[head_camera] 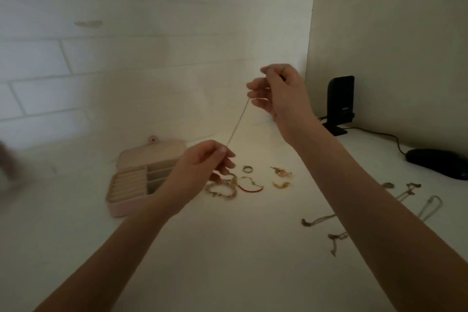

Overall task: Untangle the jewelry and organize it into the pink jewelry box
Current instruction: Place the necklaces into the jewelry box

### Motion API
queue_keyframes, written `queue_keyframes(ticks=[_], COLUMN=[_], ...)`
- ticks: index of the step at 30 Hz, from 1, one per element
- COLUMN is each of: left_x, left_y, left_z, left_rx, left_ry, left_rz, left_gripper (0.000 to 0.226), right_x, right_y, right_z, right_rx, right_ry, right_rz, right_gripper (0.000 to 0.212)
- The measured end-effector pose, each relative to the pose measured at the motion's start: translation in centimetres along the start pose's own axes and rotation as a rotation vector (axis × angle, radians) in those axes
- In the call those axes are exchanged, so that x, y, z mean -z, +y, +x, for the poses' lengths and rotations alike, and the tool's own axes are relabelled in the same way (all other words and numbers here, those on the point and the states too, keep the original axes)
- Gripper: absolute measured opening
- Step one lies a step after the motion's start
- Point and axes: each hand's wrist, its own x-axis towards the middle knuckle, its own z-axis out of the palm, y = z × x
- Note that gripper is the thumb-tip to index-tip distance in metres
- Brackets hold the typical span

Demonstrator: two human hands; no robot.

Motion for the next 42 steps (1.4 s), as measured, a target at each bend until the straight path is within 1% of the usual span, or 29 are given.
queue_keyframes(ticks=[1,2,4,5,7,9,11,14,18,20,22,23,24,25,26,28,29,31,33,34,35,36,37,38,40,42], left_x=[1.8,3.6,6.7,7.7,8.9,9.4,10.0,10.9,12.0,12.2,12.1,11.8,11.5,11.1,10.6,9.6,9.2,9.0,9.7,10.2,10.7,11.1,11.3,11.4,11.3,11.3], left_y=[-0.2,-0.7,-1.9,-2.4,-3.1,-3.1,-2.9,-3.1,-4.0,-4.3,-4.2,-4.0,-3.6,-3.2,-2.9,-2.8,-2.8,-2.8,-2.7,-2.7,-2.7,-2.7,-2.8,-3.0,-3.3,-3.4], left_z=[-0.1,-0.1,-0.1,-0.1,-0.2,-0.2,-0.3,-0.8,-0.9,-0.8,-0.8,-0.7,-0.7,-0.7,-0.8,-1.0,-1.1,-1.2,-1.2,-1.1,-1.0,-1.0,-1.0,-1.0,-1.1,-1.2], left_rx=[-0.030,-0.062,-0.138,-0.160,-0.182,-0.175,-0.135,-0.057,-0.011,-0.005,-0.028,-0.047,-0.067,-0.083,-0.080,-0.056,-0.041,-0.025,-0.022,-0.019,-0.015,-0.011,-0.005,0.000,-0.003,-0.015], left_ry=[0.036,0.074,0.141,0.173,0.219,0.216,0.176,0.076,0.035,-0.006,0.019,0.052,0.065,0.042,-0.015,-0.125,-0.135,-0.093,0.023,0.093,0.152,0.191,0.213,0.221,0.203,0.168], left_rz=[0.091,0.240,0.576,0.640,0.609,0.603,0.660,0.818,0.885,0.886,0.851,0.790,0.702,0.586,0.454,0.220,0.158,0.142,0.179,0.202,0.227,0.269,0.347,0.457,0.674,0.792], left_gripper=[0.021,0.019,0.016,0.014,0.016,0.025,0.025,0.029,0.026,0.021,0.016,0.015,0.018,0.026,0.032,0.034,0.032,0.022,0.016,0.016,0.015,0.014,0.014,0.014,0.016,0.020], right_x=[-0.5,-0.9,-1.8,-2.2,-2.9,-3.7,-4.2,-4.5,-5.0,-5.3,-5.7,-5.9,-6.2,-6.5,-6.7,-7.1,-7.1,-6.9,-6.1,-5.6,-5.1,-4.7,-4.4,-4.2,-4.2,-4.3], right_y=[0.1,0.3,1.1,1.7,3.0,4.0,4.7,5.4,5.9,6.1,6.4,6.6,6.8,7.1,7.4,7.7,7.8,8.0,8.4,8.9,9.5,10.3,11.0,11.6,12.6,13.1], right_z=[0.5,0.8,1.0,0.9,0.4,-0.2,-0.6,-0.9,-1.4,-1.9,-2.6,-2.9,-3.2,-3.5,-3.8,-4.2,-4.3,-4.1,-3.7,-3.5,-3.3,-3.2,-3.3,-3.5,-3.8,-4.2], right_rx=[0.015,0.019,0.005,-0.007,-0.035,-0.060,-0.066,-0.064,-0.082,-0.106,-0.125,-0.136,-0.147,-0.156,-0.162,-0.169,-0.170,-0.170,-0.127,-0.069,0.007,0.075,0.108,0.109,0.104,0.135], right_ry=[0.041,0.070,0.078,0.061,-0.008,-0.098,-0.166,-0.211,-0.269,-0.310,-0.357,-0.384,-0.413,-0.441,-0.464,-0.491,-0.492,-0.450,-0.342,-0.275,-0.222,-0.204,-0.221,-0.260,-0.341,-0.394], right_rz=[0.059,0.121,0.194,0.187,0.120,0.058,0.026,-0.015,-0.042,-0.039,-0.024,-0.011,0.000,0.007,0.008,0.011,0.018,0.022,-0.088,-0.227,-0.418,-0.607,-0.747,-0.828,-0.907,-1.006], right_gripper=[0.012,0.012,0.013,0.014,0.013,0.013,0.013,0.013,0.011,0.011,0.012,0.012,0.011,0.012,0.012,0.011,0.011,0.010,0.009,0.008,0.007,0.006,0.006,0.006,0.008,0.011])
